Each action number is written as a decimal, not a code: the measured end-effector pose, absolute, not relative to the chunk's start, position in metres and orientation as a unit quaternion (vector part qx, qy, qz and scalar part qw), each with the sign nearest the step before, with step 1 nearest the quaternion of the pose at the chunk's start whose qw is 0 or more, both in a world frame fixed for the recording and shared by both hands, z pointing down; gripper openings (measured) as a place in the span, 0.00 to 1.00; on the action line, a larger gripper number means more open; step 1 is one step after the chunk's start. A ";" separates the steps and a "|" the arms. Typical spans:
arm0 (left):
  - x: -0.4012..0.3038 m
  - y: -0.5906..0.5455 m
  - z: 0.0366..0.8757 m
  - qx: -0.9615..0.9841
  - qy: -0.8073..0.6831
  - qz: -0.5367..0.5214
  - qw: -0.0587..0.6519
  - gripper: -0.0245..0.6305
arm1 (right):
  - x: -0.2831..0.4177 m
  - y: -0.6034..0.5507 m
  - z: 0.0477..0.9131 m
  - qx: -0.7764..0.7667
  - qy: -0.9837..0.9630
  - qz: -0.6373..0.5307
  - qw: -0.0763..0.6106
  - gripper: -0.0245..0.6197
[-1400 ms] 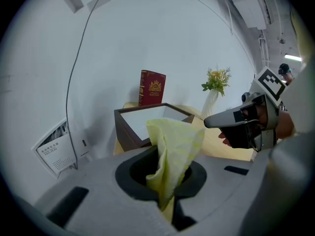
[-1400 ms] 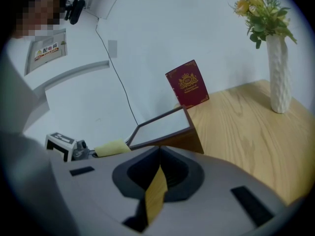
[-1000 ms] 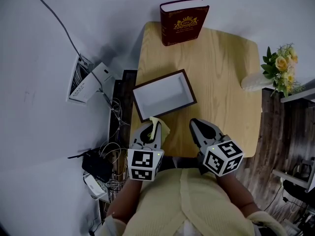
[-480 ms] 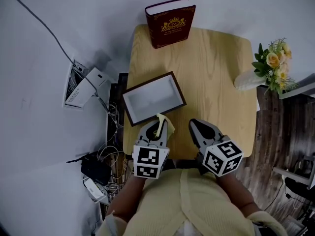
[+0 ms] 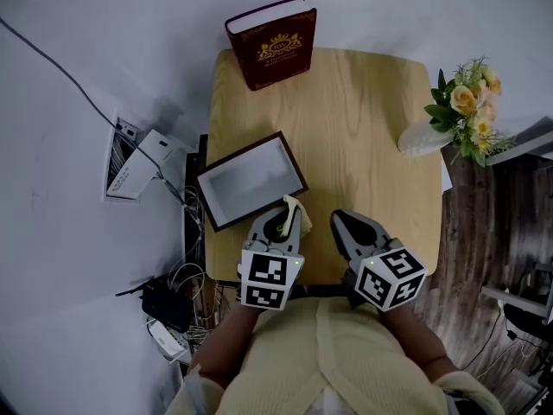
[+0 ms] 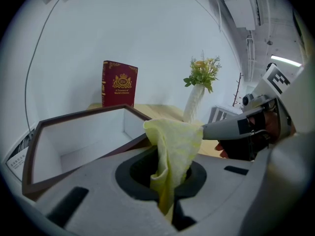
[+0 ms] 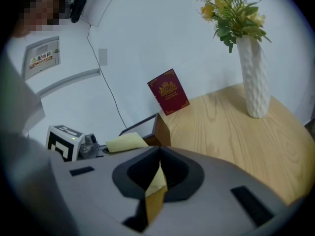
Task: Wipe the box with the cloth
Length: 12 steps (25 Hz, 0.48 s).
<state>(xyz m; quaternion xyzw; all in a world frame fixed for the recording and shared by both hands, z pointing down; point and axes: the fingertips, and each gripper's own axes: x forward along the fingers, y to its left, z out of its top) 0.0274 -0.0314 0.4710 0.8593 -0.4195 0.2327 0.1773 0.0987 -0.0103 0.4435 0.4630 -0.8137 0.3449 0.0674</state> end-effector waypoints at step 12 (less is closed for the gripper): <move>0.055 -0.035 0.469 0.875 -0.391 0.228 0.174 0.07 | 0.119 -0.010 0.445 0.478 -0.805 0.346 0.061 0.08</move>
